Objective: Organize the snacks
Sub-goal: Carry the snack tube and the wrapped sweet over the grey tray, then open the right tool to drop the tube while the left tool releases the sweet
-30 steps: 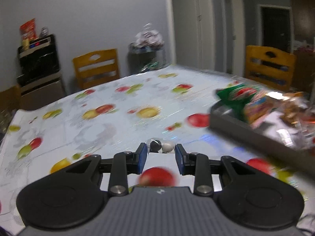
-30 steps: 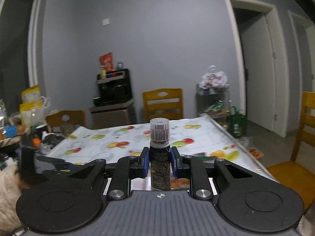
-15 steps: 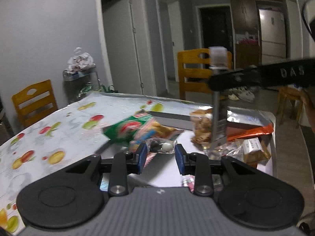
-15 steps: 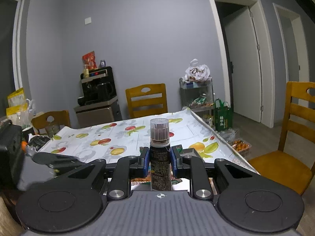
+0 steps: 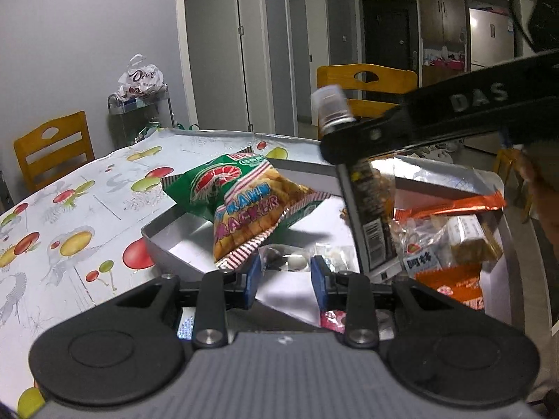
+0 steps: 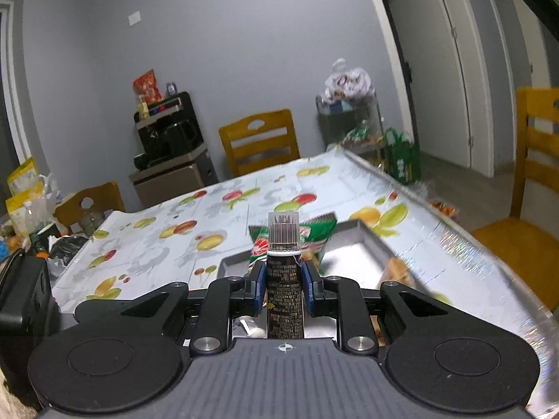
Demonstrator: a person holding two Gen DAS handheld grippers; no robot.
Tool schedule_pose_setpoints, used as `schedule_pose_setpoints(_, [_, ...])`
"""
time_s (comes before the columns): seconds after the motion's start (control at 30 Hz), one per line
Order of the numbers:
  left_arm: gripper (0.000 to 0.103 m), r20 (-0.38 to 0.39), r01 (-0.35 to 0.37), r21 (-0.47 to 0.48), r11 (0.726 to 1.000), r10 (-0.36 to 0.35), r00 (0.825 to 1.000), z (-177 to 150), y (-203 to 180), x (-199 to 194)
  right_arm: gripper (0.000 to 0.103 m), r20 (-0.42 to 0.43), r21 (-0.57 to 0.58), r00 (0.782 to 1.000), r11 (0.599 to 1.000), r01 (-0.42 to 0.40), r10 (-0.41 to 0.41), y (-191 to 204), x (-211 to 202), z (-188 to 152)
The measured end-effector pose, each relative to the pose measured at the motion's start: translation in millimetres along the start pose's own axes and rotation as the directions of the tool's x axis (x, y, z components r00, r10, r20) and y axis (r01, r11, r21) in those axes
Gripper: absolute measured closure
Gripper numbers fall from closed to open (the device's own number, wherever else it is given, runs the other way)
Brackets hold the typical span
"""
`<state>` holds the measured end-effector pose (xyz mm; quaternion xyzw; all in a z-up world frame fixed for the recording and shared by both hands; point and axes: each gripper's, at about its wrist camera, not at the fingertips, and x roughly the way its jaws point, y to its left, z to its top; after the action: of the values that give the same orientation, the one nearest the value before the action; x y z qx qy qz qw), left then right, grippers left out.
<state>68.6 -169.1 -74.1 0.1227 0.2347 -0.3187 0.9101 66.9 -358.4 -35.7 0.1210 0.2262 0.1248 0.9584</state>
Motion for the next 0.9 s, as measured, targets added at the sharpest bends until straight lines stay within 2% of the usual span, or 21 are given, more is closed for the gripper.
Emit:
schedule_pose_setpoints(0.2, [0.074,0.003,0.009,-0.014,1.000,-0.009,1.000,-2.4,4.8,0.1,0.079,0.019,0.056,1.000,0.998,-0.009,0.008,0.8,5.0,4.1])
schedule_pose_setpoints(0.33, [0.074,0.009,0.004,-0.013,1.000,-0.004,1.000,-2.9,5.4,-1.5,0.079,0.033,0.014,0.999,1.000,0.019,-0.019,7.9,8.4,5.2])
schedule_pose_setpoints(0.6, [0.074,0.013,0.007,-0.012,1.000,-0.007,1.000,-3.5,4.4,-2.8,0.079,-0.024,0.033,0.993,0.993,0.117,-0.116,-5.1,24.5,-1.6])
schedule_pose_setpoints(0.77, [0.074,0.015,0.011,-0.013,1.000,-0.010,1.000,-3.6,4.7,-2.9,0.079,-0.078,0.067,0.986,0.986,0.154,-0.149,-16.8,37.7,-7.4])
schedule_pose_setpoints(0.9, [0.074,0.015,0.014,-0.015,1.000,-0.014,1.000,-3.8,4.6,-2.6,0.079,-0.073,0.081,0.983,0.982,0.173,-0.168,-20.5,41.5,-10.1])
